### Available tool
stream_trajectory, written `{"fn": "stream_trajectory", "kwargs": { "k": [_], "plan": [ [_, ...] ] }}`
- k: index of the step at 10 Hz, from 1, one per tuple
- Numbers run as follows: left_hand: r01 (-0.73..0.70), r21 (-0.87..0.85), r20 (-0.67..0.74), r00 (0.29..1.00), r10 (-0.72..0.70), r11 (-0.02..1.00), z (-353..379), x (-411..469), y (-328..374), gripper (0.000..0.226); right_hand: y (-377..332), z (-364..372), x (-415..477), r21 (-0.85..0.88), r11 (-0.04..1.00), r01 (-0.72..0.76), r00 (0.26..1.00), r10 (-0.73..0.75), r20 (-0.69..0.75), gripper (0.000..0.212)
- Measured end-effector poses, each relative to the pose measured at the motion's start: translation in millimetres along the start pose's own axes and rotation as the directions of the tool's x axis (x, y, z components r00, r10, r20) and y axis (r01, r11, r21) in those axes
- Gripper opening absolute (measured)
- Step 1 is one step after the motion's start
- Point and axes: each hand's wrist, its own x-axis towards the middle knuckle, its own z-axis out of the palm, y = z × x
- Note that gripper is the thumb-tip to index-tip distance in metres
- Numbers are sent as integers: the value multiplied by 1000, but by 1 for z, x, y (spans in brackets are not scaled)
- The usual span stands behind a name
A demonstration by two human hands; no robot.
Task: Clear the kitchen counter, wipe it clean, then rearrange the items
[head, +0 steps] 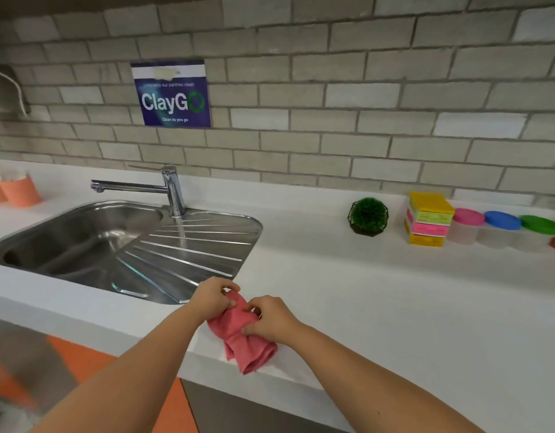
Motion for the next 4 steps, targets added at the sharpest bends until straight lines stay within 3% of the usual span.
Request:
{"fn": "stream_trajectory", "kwargs": {
  "k": [1,3,4],
  "plan": [
    [-22,48,23,1000,21,999,-5,10,-15,37,-5,12,12,-28,999,17,1000,-17,17,52],
    [-75,167,206,978,40,983,-4,42,-25,33,-13,0,20,-96,994,-56,992,66,110,44],
    [-119,251,266,963,50,961,-15,56,-8,35,-18,-12,25,-40,990,-139,982,143,126,41]
  ]
}}
